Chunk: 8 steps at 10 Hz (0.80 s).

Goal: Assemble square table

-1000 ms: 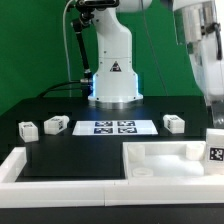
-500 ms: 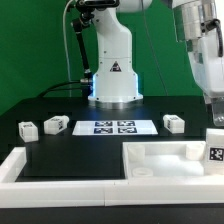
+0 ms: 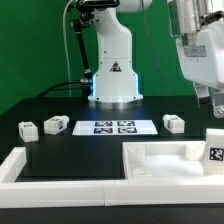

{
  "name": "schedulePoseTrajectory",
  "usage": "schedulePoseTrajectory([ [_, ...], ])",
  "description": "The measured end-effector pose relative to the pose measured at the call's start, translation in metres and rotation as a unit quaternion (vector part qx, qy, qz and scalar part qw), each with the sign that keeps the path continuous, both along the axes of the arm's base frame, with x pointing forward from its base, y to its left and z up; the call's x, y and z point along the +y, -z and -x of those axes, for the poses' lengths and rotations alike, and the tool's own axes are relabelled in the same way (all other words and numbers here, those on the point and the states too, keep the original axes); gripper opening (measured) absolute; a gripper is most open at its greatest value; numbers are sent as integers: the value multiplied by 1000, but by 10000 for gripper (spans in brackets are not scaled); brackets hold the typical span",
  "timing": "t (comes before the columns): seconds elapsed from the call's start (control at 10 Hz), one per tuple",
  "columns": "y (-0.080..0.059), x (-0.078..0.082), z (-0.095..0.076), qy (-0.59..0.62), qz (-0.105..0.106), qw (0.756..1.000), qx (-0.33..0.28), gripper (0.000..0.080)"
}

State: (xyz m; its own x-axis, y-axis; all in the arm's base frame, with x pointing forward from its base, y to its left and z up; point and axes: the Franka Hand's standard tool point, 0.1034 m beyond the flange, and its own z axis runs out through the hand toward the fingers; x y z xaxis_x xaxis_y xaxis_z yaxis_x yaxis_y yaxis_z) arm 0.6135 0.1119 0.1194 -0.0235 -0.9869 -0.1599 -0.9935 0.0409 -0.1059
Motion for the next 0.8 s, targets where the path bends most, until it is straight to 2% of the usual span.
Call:
schedulePoseTrajectory([
  [0.8, 3, 1, 1, -1, 1, 1000, 2, 649],
])
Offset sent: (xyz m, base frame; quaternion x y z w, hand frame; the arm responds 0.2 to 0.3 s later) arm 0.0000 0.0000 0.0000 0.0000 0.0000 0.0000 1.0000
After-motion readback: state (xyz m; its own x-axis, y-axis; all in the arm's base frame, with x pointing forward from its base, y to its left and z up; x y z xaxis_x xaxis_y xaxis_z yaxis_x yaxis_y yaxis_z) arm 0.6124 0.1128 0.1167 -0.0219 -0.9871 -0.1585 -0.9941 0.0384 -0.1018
